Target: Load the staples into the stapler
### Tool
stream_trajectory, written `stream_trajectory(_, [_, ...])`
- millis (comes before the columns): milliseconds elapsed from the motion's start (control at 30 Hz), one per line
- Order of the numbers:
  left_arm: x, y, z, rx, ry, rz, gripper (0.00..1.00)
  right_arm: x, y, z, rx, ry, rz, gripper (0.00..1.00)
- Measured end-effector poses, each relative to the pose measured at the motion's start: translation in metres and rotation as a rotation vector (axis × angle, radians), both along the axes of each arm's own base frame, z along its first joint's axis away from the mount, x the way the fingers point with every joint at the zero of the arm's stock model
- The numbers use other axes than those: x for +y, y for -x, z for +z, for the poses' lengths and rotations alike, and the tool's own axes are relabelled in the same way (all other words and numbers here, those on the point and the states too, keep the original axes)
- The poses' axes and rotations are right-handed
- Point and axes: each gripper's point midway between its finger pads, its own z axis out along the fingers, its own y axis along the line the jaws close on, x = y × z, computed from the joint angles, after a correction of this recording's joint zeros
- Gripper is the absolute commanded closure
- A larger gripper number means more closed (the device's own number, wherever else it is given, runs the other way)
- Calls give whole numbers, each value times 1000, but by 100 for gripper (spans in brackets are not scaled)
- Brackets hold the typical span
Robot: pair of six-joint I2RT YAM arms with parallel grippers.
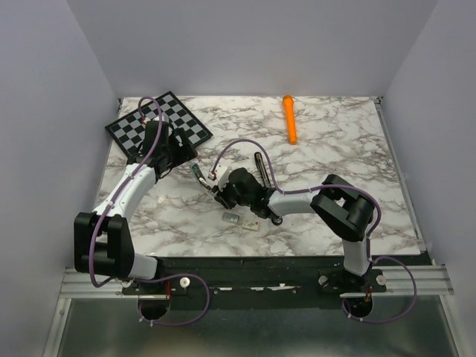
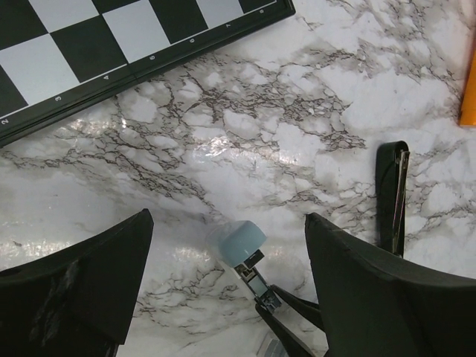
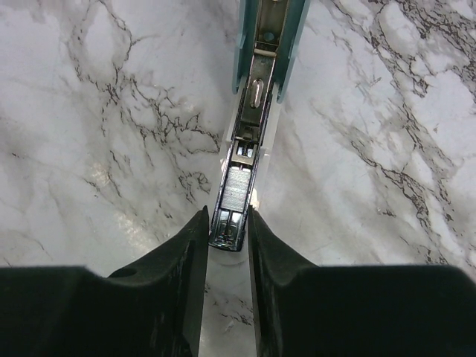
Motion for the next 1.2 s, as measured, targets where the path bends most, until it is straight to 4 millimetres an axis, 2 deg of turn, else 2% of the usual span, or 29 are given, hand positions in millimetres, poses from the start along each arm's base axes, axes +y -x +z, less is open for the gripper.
stream_trajectory(100, [-3,-3,0,0,17,-13,13,0,-1,1,-7,-2,-3,78])
stream_trajectory(267, [-9,-2,-4,15,43,-38,18,-2,-2,0,-16,-2,-7,86])
stream_trajectory(433, [-15,-1,-3,18,65,-62,21,-2,-2,0,-21,-5,-6,87])
stream_trajectory(567, [-17,1,-5,22,71,-76,27,-2,-2,0,-22,-6,-6,87])
stream_trajectory(667, [-16,6,-14,42,70,-73,33,-2,-2,0,-22,-6,-6,87])
stream_trajectory(900, [-13,21,-34,87,98,-38,40,-3,-2,0,-23,-8,-6,87])
stream_trajectory(1200, [-17,27,-32,74,129,-45,59,-3,-2,0,-23,-8,-6,87])
